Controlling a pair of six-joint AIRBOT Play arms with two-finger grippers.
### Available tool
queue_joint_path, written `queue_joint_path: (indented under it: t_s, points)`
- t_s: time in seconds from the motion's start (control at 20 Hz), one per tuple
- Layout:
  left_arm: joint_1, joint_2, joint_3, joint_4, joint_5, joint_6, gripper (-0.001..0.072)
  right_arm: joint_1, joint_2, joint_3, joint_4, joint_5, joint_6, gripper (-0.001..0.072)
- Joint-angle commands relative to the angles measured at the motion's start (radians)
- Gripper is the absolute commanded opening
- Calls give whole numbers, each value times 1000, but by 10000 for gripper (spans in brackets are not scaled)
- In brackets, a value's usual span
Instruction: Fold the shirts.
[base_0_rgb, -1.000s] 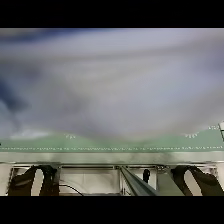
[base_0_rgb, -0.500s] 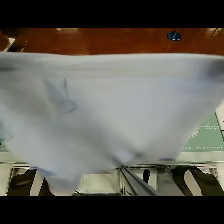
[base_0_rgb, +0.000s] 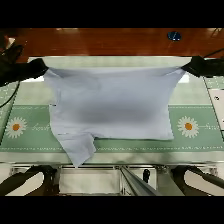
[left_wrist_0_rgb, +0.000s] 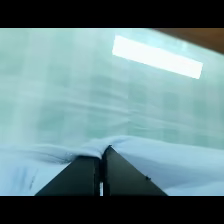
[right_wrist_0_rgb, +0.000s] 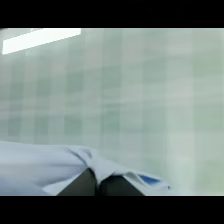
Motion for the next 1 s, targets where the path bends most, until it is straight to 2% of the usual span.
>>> queue_joint_path:
  t_s: [0.0, 0.15, 0.35, 0.4, 0.5, 0.6, 0.7, 0.95]
  points:
    - [-37, -257, 151, -63, 7, -54, 17, 0, -262, 142, 118, -49, -10, 19]
    - [-38, -354, 243, -62, -47, -54, 17, 0, -383, 260, 114, 17, 42, 19]
    - [-21, -363, 246, -59, -125, -27, 18, -5, -412, 280, 77, 90, 39, 19]
    - [-16, -353, 246, -58, -166, -7, 18, -14, -410, 280, 52, 142, 14, 19]
    - [-12, -340, 246, -28, -269, 103, 18, -30, -411, 278, -26, 283, -33, 19]
    - [-13, -342, 217, 60, -345, 106, 18, -30, -411, 259, -115, 362, -35, 19]
    - [-8, -343, 163, 117, -380, 107, 18, -29, -411, 216, -130, 378, -34, 19]
    - [-5, -349, 89, 138, -413, 108, 18, -29, -411, 92, -130, 354, -32, 19]
